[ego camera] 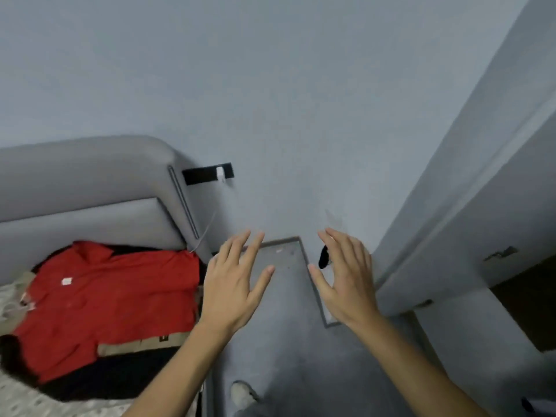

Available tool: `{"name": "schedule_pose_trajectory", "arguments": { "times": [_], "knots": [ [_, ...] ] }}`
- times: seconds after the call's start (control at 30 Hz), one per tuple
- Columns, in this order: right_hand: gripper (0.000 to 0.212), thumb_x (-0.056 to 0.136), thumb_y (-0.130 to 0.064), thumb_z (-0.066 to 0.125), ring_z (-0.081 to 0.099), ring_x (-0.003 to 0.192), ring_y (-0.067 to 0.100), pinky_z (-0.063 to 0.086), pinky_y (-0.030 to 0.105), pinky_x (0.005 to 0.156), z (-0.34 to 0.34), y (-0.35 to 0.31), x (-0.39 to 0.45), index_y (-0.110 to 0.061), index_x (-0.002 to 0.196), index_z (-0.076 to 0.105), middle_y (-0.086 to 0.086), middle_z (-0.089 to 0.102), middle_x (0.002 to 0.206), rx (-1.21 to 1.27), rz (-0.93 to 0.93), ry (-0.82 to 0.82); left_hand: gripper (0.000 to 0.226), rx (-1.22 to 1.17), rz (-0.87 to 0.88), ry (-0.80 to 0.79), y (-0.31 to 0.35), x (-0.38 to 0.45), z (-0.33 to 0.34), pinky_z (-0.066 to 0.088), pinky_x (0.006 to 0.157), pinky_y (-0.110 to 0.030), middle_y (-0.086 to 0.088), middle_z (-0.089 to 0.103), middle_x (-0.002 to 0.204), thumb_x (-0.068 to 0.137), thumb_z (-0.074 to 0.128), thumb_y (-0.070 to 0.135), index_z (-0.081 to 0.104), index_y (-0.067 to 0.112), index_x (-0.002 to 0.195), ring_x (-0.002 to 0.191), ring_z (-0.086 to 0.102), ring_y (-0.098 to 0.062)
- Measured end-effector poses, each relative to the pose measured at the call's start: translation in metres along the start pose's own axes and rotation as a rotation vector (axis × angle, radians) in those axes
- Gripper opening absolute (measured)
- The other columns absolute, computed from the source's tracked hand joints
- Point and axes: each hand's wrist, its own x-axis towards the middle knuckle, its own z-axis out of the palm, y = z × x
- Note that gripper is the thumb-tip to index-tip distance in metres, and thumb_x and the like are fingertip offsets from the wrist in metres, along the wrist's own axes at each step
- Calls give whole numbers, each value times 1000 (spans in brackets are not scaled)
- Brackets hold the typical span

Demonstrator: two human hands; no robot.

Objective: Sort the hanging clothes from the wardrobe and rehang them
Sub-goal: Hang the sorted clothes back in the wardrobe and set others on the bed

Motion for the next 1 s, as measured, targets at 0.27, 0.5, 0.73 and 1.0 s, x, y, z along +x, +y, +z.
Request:
{"name": "schedule_pose_trajectory", "arguments": {
  "times": [0.27,0.5,0.73,1.0],
  "knots": [
    [62,97,-47,60,46,134,20,38,41,110,126,-136,63,-26,153,46,-7,49,150,90,-266,-214,65,45,-411,131,-172,-69,-49,42,110,-44,7,34,166,103,35,63,30,36,162,151,32,-22],
    [61,98,-48,58,43,139,16,39,46,112,240,-267,94,-26,153,45,-9,47,151,198,-495,-403,66,87,-725,217,-298,-141,-98,42,111,-47,7,32,166,103,30,68,25,39,163,151,30,-21],
    [59,98,-50,58,43,139,14,37,45,113,337,-355,117,-27,151,48,-11,48,150,239,-708,-570,68,86,-979,296,-369,-187,-116,40,116,-47,7,31,165,103,25,71,24,39,163,153,28,-16],
    [59,97,-51,58,43,139,15,38,43,113,479,-428,175,-27,150,48,-10,49,150,258,-901,-740,69,84,-1235,288,-459,-171,-91,42,113,-45,7,37,161,103,25,71,27,38,162,150,32,-15]
  ]
}}
